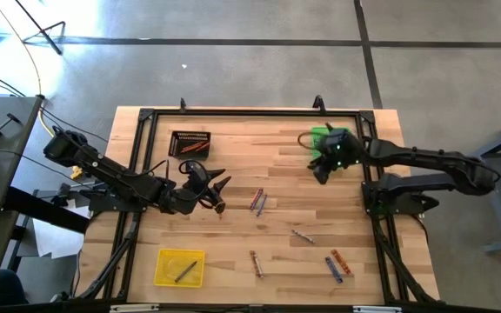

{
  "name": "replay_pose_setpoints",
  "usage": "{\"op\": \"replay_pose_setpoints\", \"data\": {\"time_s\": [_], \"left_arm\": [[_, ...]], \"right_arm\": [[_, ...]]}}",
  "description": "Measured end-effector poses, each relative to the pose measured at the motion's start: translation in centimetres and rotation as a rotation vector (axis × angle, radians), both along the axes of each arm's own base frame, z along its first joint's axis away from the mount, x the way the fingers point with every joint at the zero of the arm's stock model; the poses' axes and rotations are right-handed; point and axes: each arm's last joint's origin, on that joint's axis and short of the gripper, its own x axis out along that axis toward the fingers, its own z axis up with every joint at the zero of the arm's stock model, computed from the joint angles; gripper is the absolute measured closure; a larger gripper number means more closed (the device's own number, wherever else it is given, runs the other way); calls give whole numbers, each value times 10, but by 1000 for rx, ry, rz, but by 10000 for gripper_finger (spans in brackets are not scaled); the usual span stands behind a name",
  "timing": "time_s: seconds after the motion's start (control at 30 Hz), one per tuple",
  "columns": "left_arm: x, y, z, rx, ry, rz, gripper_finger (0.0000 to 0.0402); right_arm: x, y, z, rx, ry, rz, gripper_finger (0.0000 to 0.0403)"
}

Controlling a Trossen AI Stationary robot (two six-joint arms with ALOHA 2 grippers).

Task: Sort crayons
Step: Put the orange crayon into the black bin

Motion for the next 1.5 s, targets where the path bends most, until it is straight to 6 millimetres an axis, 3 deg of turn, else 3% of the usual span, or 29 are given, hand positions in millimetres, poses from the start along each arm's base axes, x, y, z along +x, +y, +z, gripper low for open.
{"op": "replay_pose_setpoints", "data": {"time_s": [0.17, 0.3, 0.67, 0.93, 1.03, 1.33, 1.5], "left_arm": [[1, -1, 0, -44, -16, -25, 275], [3, -2, -5, -181, -43, -63, 275], [21, -3, -65, -527, 84, -1, 275], [24, 12, -89, -723, 222, 53, 275], [27, 16, -86, -746, 282, 69, 275], [34, 18, -44, -713, 482, 173, 275], [32, 17, -43, -757, 488, 248, 275]], "right_arm": [[11, 18, 5, -54, -57, 66, 316], [14, 26, 6, -63, -79, 104, 316], [16, 34, 7, -105, -76, 168, 315], [16, 34, 6, -125, -67, 184, 315], [15, 33, 6, -147, -59, 182, 315], [15, 33, 6, -165, -48, 189, 315], [15, 32, 6, -183, -46, 204, 315]]}}
